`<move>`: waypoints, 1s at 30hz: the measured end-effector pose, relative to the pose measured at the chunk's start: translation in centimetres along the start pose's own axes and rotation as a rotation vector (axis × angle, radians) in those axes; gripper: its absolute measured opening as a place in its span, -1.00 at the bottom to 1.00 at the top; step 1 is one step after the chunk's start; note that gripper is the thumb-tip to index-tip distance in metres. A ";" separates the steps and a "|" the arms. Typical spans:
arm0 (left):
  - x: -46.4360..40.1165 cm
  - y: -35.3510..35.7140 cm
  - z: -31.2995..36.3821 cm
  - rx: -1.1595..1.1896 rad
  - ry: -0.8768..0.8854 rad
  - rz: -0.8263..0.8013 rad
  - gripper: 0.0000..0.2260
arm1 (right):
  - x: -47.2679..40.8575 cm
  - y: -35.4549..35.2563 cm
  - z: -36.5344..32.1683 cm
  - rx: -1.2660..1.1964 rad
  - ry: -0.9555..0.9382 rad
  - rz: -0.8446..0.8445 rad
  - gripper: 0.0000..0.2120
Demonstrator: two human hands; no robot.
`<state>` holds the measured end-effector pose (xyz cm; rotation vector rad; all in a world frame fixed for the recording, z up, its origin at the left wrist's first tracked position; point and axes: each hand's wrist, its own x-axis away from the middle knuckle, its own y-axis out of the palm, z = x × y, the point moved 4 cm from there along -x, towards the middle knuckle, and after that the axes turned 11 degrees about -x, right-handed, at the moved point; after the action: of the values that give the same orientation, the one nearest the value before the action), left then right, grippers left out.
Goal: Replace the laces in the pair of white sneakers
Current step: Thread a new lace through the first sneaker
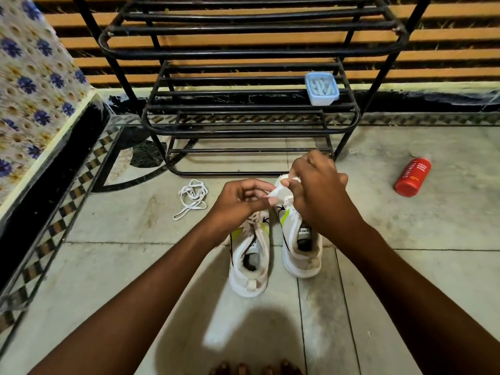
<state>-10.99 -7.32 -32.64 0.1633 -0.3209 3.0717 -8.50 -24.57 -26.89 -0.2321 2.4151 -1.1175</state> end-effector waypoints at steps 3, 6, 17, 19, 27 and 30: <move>0.0 0.0 0.8 0.004 0.032 0.044 -0.96 | 0.3 -0.5 0.8 -0.263 0.096 0.002 -0.87; 0.0 -0.3 0.3 0.053 -0.021 0.079 -0.89 | 1.0 -0.3 1.8 -0.509 0.286 -0.069 -0.87; -2.0 -2.0 -2.2 0.315 -0.237 0.172 -0.82 | 2.6 -0.9 4.4 -0.546 0.282 -0.115 -0.83; -2.4 -2.1 -2.4 0.354 -0.259 0.204 -0.84 | 3.1 -0.7 5.3 -0.503 0.293 -0.158 -0.81; -2.7 -1.8 -2.7 0.350 -0.256 0.251 -0.89 | 5.5 -0.1 10.3 -0.120 0.335 -0.297 -0.77; -2.7 -1.6 -2.4 0.244 -0.241 0.269 -0.91 | 6.4 0.3 11.6 -0.034 0.424 -0.357 -0.75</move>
<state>-8.42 -5.39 -34.92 0.5454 0.0304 3.3526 -8.56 -34.44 -35.79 -0.4971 2.8443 -1.3967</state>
